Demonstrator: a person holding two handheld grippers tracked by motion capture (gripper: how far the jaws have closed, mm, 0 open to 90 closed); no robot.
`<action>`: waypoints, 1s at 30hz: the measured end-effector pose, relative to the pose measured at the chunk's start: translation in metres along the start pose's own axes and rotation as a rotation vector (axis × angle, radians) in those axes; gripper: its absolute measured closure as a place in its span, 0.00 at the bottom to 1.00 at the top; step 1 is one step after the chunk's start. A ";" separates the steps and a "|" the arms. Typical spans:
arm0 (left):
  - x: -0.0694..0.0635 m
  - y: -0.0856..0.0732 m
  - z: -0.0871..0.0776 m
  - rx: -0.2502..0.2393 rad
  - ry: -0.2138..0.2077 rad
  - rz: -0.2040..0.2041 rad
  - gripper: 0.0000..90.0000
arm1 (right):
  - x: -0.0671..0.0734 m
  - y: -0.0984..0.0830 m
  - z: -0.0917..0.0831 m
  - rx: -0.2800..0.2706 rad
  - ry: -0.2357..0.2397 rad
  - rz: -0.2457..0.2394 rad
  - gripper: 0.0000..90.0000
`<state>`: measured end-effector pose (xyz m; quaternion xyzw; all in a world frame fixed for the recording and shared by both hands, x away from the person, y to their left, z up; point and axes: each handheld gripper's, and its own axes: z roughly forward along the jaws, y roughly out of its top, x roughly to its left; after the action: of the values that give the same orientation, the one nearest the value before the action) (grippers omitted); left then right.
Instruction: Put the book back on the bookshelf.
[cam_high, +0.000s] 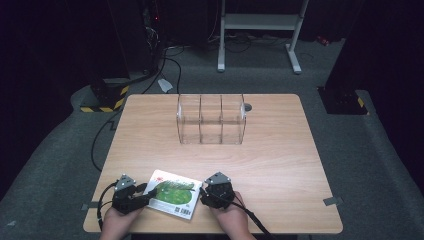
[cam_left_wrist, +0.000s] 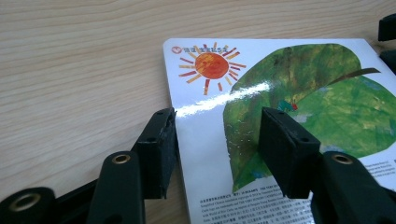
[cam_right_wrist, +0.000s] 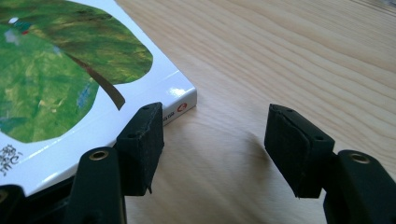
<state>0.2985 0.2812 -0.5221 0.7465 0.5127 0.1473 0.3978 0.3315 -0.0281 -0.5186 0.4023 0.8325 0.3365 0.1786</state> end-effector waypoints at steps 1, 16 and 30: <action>-0.004 0.001 0.003 0.000 0.000 -0.004 0.52 | -0.002 0.000 0.000 0.001 -0.005 0.005 0.41; -0.053 0.017 0.032 -0.003 0.020 0.063 0.51 | -0.051 -0.014 -0.013 0.020 -0.076 0.069 0.40; -0.073 0.008 0.027 0.027 -0.028 0.055 0.48 | -0.051 -0.057 -0.071 -0.009 -0.027 0.121 0.41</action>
<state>0.2890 0.2036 -0.5196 0.7676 0.4882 0.1408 0.3906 0.2907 -0.1235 -0.5069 0.4555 0.8027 0.3449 0.1710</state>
